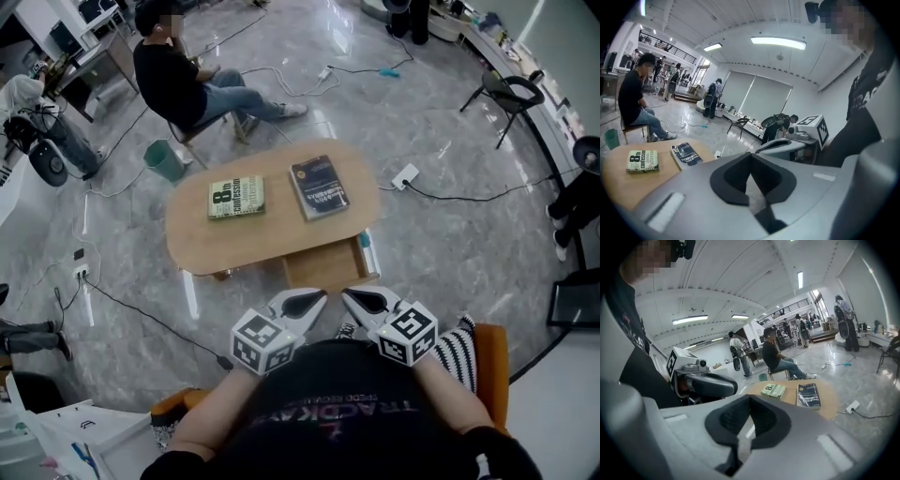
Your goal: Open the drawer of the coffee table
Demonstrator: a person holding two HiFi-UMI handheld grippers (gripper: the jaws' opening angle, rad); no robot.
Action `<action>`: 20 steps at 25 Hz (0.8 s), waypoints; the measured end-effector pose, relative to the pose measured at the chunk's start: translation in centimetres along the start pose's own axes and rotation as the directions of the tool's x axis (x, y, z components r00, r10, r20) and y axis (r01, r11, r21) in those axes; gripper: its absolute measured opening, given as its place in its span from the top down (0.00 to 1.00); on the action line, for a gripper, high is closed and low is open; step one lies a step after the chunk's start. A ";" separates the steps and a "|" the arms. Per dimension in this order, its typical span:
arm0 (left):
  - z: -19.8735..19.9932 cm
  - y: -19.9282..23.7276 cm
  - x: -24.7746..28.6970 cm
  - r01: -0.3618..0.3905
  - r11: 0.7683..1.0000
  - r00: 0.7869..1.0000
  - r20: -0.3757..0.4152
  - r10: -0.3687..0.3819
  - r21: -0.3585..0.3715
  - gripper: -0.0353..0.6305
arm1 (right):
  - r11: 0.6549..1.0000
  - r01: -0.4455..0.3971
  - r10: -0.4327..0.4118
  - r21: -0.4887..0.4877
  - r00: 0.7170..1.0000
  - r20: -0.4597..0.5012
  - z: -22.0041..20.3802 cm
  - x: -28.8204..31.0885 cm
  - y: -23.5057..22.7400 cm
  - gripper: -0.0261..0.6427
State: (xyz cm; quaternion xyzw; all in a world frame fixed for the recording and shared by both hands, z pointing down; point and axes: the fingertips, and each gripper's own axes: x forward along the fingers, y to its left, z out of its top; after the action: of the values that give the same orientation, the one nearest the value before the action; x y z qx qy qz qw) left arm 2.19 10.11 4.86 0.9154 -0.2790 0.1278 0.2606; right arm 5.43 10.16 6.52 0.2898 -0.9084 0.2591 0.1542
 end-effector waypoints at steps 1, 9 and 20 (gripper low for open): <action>-0.1 -0.1 -0.1 0.003 1.000 1.000 -0.001 -0.003 -0.006 0.94 | 1.000 -0.007 0.007 0.004 1.000 -0.005 -0.1 0.1 0.2 0.96; -0.3 0.1 -0.5 -0.010 1.000 1.000 0.008 0.010 -0.011 0.94 | 0.999 -0.037 0.037 0.004 0.999 -0.025 -0.4 0.7 0.9 0.96; -0.5 -0.3 -0.8 -0.019 1.000 1.000 0.018 0.019 -0.004 0.94 | 0.999 -0.046 0.046 -0.011 0.999 -0.029 -0.7 0.3 1.4 0.96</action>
State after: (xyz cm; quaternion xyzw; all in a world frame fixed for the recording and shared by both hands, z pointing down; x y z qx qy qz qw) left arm 1.73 10.96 4.84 0.9133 -0.2902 0.1214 0.2586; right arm 4.44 11.38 6.76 0.2640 -0.9140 0.2614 0.1631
